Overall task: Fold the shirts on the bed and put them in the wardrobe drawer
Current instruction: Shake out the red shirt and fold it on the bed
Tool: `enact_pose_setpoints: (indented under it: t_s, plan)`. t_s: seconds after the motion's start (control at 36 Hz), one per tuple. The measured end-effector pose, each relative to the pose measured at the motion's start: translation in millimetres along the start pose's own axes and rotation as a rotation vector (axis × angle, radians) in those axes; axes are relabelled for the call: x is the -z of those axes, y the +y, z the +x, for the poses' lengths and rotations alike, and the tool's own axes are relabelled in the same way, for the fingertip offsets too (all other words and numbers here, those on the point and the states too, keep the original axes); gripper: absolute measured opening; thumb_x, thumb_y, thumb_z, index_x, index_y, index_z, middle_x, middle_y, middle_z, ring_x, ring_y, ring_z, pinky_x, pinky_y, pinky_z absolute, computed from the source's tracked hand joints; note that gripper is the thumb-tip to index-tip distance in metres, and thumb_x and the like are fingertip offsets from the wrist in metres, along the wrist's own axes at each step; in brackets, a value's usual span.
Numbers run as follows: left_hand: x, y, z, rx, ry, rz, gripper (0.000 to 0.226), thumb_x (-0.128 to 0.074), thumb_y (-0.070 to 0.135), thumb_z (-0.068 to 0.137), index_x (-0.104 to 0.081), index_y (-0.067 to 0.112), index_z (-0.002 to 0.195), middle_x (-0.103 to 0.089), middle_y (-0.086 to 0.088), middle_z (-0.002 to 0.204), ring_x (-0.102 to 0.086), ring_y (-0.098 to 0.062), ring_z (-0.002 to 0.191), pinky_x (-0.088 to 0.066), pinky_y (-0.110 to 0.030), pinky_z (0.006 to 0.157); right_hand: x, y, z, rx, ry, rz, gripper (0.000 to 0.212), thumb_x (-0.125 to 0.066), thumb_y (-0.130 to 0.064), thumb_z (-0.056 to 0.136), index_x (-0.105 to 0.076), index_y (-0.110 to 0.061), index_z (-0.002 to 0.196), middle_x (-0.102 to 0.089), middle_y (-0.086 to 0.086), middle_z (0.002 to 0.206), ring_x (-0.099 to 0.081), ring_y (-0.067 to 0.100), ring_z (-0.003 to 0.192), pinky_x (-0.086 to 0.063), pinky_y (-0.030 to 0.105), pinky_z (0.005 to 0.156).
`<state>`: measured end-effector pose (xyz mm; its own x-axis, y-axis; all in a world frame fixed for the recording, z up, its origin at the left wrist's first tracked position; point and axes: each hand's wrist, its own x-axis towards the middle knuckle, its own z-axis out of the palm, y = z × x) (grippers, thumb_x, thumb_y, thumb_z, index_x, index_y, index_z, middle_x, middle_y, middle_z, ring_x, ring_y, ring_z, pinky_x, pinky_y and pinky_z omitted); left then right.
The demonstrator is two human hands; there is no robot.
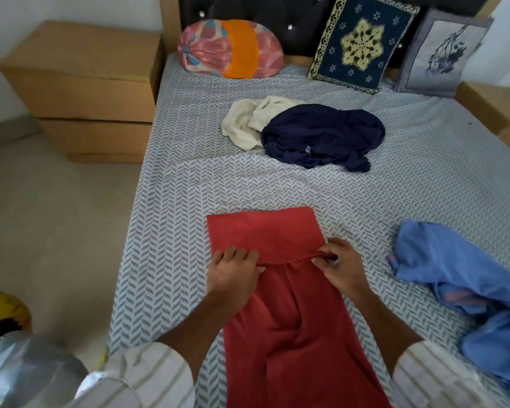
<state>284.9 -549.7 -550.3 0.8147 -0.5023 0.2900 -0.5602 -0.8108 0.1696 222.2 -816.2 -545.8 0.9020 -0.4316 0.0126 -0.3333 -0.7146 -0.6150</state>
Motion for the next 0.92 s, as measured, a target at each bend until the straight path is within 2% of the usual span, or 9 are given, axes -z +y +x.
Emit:
enact_pose_setpoints:
  t_s: [0.06, 0.11, 0.19, 0.39, 0.5, 0.67, 0.78, 0.86, 0.92]
  plan:
    - [-2.3, 1.3, -4.4, 0.046, -0.045, -0.031, 0.037, -0.075, 0.053, 0.075, -0.07, 0.022, 0.093, -0.068, 0.001, 0.083, -0.064, -0.026, 0.084, -0.052, -0.04, 0.072, -1.9, 5.8, -1.6, 0.038, -0.017, -0.038, 0.023, -0.088, -0.009, 0.07, -0.076, -0.016, 0.088, -0.059, 0.002, 0.117, -0.062, 0.011, 0.101, -0.037, 0.002, 0.09]
    - [-4.2, 3.5, -10.8, 0.078, -0.081, -0.066, 0.049, -0.078, 0.058, 0.07, -0.069, 0.019, 0.099, -0.069, 0.0, 0.088, -0.064, -0.026, 0.087, -0.054, -0.041, 0.073, -4.9, 9.3, -3.2, 0.09, -0.054, -0.078, 0.027, -0.089, -0.014, 0.069, -0.074, -0.02, 0.091, -0.055, -0.005, 0.119, -0.061, 0.023, 0.117, -0.049, 0.028, 0.099]
    - [-7.4, 3.6, -19.9, 0.064, -0.107, -0.088, 0.058, -0.077, 0.057, 0.069, -0.064, 0.018, 0.108, -0.065, -0.001, 0.098, -0.06, -0.026, 0.095, -0.054, -0.043, 0.079, -9.6, 5.6, -6.2, 0.112, -0.041, -0.149, 0.04, -0.091, -0.024, 0.066, -0.07, -0.032, 0.1, -0.048, 0.007, 0.142, -0.046, 0.028, 0.137, -0.048, 0.047, 0.105]
    - [-3.2, 6.6, -10.1, -0.005, -0.008, -0.175, 0.034, -0.088, 0.035, 0.065, -0.063, 0.016, 0.078, -0.063, -0.001, 0.076, -0.063, -0.027, 0.076, -0.055, -0.036, 0.064, -22.9, -1.9, -13.1, 0.261, 0.038, -0.123, 0.03, -0.093, -0.019, 0.064, -0.076, -0.022, 0.088, -0.057, 0.011, 0.135, -0.055, 0.03, 0.126, -0.05, 0.05, 0.102]
    - [-5.8, 8.6, -13.8, 0.003, -0.013, -0.21, 0.038, -0.078, 0.052, 0.073, -0.063, 0.017, 0.076, -0.063, 0.0, 0.075, -0.063, -0.025, 0.077, -0.056, -0.035, 0.063, -21.7, -0.4, -13.5, 0.243, -0.046, -0.185, 0.032, -0.073, -0.05, 0.066, -0.067, -0.028, 0.088, -0.058, 0.005, 0.131, -0.055, 0.024, 0.125, -0.05, 0.054, 0.096]
    - [-3.3, -11.9, -4.1, -0.015, 0.146, -0.439, 0.037, -0.057, 0.049, 0.096, -0.069, 0.015, 0.088, -0.064, -0.001, 0.083, -0.06, -0.025, 0.082, -0.049, -0.04, 0.083, -4.6, -28.9, 18.7, 0.06, -0.05, -0.118, 0.048, -0.066, -0.065, 0.078, -0.066, -0.022, 0.1, -0.062, 0.001, 0.111, -0.06, 0.016, 0.098, -0.046, 0.028, 0.088]
    - [-3.1, -43.1, 25.9, 0.431, 0.186, -0.576, 0.034, -0.058, 0.039, 0.092, -0.067, 0.008, 0.102, -0.065, -0.011, 0.091, -0.059, -0.031, 0.089, -0.044, -0.039, 0.086, 0.4, -33.4, 62.9, -0.287, -0.074, 0.29, 0.029, -0.072, -0.04, 0.088, -0.066, -0.021, 0.108, -0.07, -0.002, 0.096, -0.066, 0.017, 0.094, -0.05, 0.031, 0.085]
    - [1.7, -63.5, 46.5, 0.758, 0.013, -0.643, 0.036, -0.064, 0.034, 0.094, -0.061, 0.003, 0.112, -0.064, -0.018, 0.104, -0.059, -0.036, 0.103, -0.043, -0.038, 0.089, 3.4, -35.6, 84.8, -0.446, -0.186, 0.473, 0.019, -0.072, -0.035, 0.087, -0.072, -0.016, 0.09, -0.077, 0.005, 0.096, -0.072, 0.022, 0.091, -0.057, 0.04, 0.089]
    - [1.7, -74.0, 57.9, 0.799, -0.09, -0.62, 0.04, -0.064, 0.036, 0.094, -0.06, 0.003, 0.117, -0.063, -0.017, 0.113, -0.058, -0.033, 0.109, -0.044, -0.035, 0.091, 7.6, -41.7, 94.3, -0.535, -0.29, 0.56, 0.015, -0.071, -0.026, 0.09, -0.075, -0.011, 0.094, -0.078, 0.006, 0.092, -0.075, 0.021, 0.083, -0.059, 0.035, 0.08]
